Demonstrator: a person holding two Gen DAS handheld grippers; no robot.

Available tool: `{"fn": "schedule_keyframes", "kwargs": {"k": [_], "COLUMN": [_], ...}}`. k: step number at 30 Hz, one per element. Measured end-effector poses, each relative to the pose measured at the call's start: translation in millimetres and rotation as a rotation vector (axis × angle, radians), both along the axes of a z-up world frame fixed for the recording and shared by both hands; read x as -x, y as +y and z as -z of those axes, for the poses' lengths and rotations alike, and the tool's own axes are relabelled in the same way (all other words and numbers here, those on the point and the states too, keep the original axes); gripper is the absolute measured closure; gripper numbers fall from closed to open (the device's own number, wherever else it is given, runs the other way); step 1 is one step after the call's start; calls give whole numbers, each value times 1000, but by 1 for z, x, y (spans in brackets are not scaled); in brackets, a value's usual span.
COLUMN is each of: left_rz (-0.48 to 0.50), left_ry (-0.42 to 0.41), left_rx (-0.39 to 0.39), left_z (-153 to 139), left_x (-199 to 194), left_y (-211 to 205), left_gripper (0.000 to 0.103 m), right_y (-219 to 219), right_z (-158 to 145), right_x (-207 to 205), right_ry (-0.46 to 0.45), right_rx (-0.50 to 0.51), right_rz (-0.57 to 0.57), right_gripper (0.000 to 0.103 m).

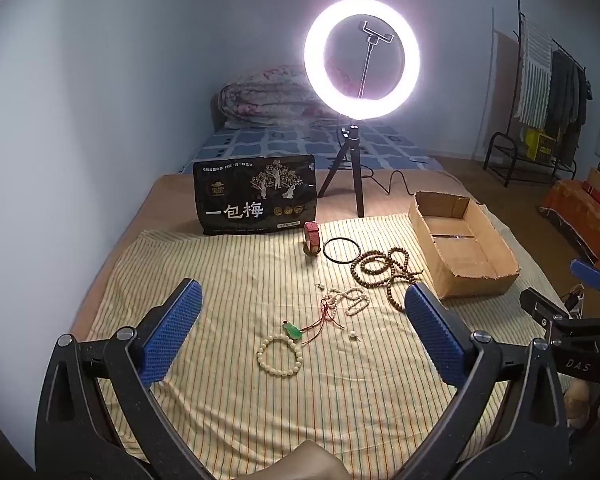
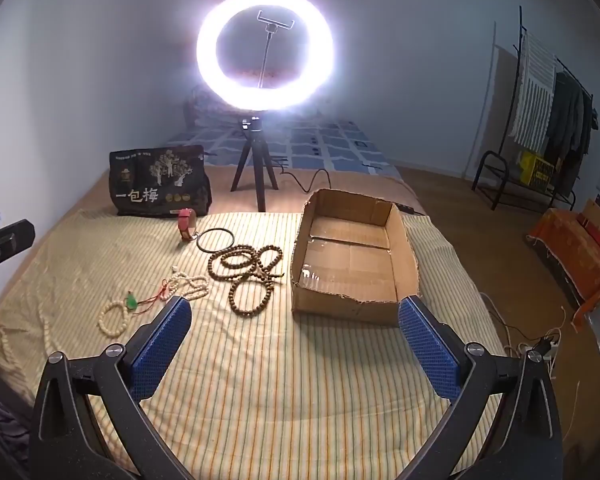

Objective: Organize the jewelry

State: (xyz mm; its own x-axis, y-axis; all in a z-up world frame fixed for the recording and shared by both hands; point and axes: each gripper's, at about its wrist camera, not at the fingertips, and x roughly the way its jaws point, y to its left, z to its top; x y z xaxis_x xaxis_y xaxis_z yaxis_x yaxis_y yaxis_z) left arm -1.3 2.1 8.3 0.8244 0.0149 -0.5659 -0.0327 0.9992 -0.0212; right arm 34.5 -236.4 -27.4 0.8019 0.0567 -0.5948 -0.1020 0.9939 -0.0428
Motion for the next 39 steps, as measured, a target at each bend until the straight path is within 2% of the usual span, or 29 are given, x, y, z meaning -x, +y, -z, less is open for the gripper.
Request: {"fn": "schedule_keyframes", "kwargs": {"k": [39], "left_rz": [-1], "left_ry": [-5], "left_rx": [1], "left_z": [1], "left_x": [3], "left_y": [0], "left_gripper": [0], "right_y": [-2], "right_z": [2], "right_x": [0], "right_ry": [0], "right_rx": [1], "right_rz": [0], "right_gripper": [0]}}
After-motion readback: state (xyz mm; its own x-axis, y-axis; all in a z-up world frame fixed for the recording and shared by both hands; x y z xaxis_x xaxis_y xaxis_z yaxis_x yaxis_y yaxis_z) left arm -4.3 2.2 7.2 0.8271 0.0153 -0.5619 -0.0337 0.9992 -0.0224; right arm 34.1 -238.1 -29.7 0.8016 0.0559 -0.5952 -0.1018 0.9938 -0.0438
